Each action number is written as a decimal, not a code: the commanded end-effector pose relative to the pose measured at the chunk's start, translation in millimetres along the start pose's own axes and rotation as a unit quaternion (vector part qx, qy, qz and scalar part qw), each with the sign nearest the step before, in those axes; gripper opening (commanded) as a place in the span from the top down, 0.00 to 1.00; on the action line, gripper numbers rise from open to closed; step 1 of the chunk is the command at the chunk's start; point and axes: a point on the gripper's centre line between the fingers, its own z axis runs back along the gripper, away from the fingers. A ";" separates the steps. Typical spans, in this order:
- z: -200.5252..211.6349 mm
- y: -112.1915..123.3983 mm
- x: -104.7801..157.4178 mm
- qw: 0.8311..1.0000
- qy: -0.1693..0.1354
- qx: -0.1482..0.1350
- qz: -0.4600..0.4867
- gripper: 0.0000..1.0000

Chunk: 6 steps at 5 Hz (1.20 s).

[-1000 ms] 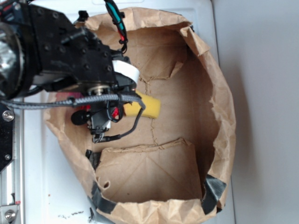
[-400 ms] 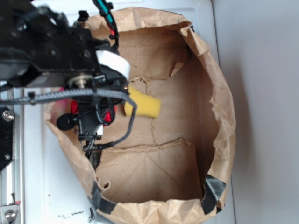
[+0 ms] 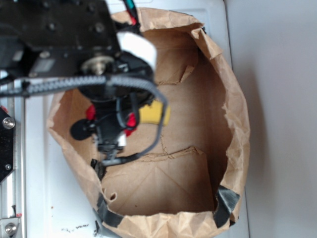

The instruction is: Grab the red paper.

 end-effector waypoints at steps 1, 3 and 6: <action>35.4 -15.3 22.3 0.999 -0.051 -0.004 0.005 1.00; 67.5 -26.6 36.6 0.998 -0.064 -0.014 0.025 1.00; 68.1 -31.8 34.0 0.996 -0.083 0.007 0.028 1.00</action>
